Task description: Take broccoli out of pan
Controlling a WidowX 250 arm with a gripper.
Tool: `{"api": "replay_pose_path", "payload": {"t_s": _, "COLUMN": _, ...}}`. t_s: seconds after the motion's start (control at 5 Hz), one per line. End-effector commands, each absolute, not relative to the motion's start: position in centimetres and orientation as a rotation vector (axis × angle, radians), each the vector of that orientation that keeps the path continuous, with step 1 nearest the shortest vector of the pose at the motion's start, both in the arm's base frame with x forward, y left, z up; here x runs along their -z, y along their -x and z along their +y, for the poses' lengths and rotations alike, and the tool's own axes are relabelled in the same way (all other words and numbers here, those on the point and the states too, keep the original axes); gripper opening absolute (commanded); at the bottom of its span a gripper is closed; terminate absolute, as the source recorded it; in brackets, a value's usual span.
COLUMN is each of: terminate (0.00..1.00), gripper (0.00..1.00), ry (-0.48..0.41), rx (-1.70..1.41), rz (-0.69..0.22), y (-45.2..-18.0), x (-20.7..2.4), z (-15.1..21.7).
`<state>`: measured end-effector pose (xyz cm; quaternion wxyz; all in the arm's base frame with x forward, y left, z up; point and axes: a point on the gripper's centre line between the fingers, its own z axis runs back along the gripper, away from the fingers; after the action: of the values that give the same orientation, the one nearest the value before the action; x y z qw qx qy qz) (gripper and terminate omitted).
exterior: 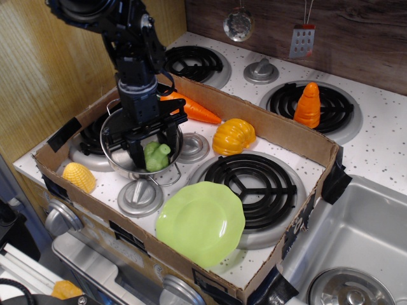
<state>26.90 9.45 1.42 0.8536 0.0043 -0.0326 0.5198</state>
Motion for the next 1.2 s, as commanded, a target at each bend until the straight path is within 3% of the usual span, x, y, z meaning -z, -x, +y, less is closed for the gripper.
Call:
{"api": "replay_pose_path", "payload": {"t_s": 0.0, "terminate": 0.00, "gripper": 0.00, "ry": -0.037, "rx": -1.036, "rz": -0.099, "y": -28.5, "x": -4.5, "z": 9.3}}
{"api": "replay_pose_path", "payload": {"t_s": 0.4, "terminate": 0.00, "gripper": 0.00, "ry": -0.172, "rx": -1.024, "rz": -0.101, "y": -27.2, "x": -8.5, "z": 8.3}}
{"api": "replay_pose_path", "payload": {"t_s": 0.6, "terminate": 0.00, "gripper": 0.00, "ry": -0.188, "rx": -1.050, "rz": -0.075, "y": -27.0, "x": -10.0, "z": 6.0}}
{"api": "replay_pose_path", "payload": {"t_s": 1.0, "terminate": 0.00, "gripper": 0.00, "ry": -0.102, "rx": -1.037, "rz": -0.125, "y": -28.1, "x": -9.3, "z": 0.9}}
